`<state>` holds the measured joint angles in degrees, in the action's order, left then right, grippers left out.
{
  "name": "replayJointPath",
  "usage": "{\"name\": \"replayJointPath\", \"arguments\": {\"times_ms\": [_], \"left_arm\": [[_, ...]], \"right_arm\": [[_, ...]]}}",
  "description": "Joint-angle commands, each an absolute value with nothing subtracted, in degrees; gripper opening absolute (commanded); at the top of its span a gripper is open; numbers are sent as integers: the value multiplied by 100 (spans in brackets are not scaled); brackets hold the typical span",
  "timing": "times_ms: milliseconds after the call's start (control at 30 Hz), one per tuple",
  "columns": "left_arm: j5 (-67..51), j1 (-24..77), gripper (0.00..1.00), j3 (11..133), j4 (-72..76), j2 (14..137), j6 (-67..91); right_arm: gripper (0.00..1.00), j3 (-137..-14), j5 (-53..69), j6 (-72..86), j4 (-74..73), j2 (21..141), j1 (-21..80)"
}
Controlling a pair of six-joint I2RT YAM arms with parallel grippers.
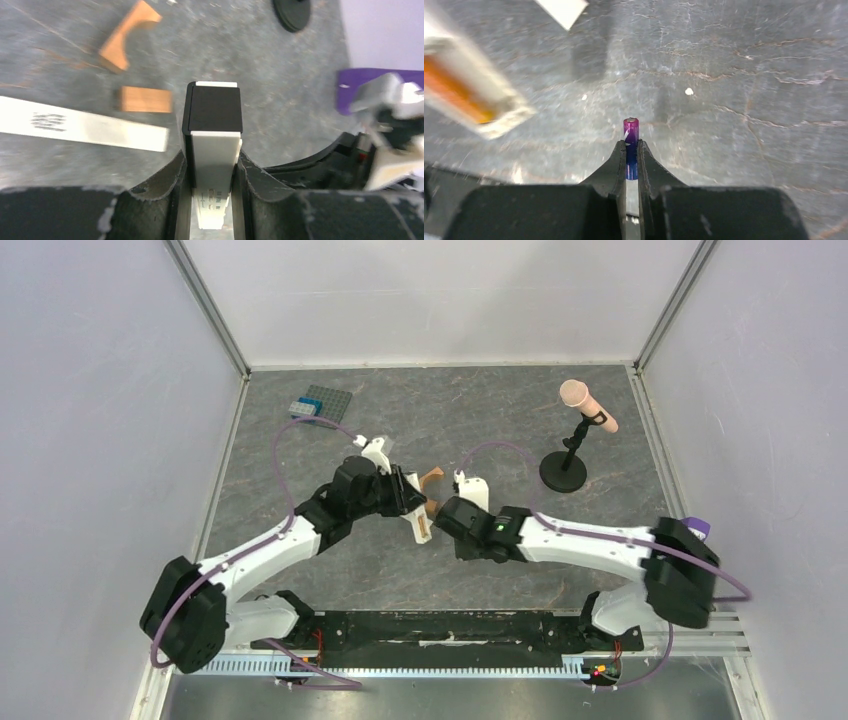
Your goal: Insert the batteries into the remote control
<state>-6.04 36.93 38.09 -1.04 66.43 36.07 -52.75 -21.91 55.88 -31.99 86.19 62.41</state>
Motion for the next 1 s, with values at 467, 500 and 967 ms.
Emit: {"name": "replayJointPath", "arguments": {"times_ms": [467, 500, 967], "left_arm": [[-3985, 3648, 2, 3598, 5182, 9379, 6957], [-4021, 3647, 2, 3579, 5272, 9422, 6981], [-3938, 3647, 2, 3523, 5405, 9712, 6918]], "right_arm": [[4, -6311, -845, 3923, -4717, 7700, 5494], [4, -6344, -836, 3858, -4718, 7722, 5473], [5, -6738, -929, 3586, -4891, 7813, 5211]]}}
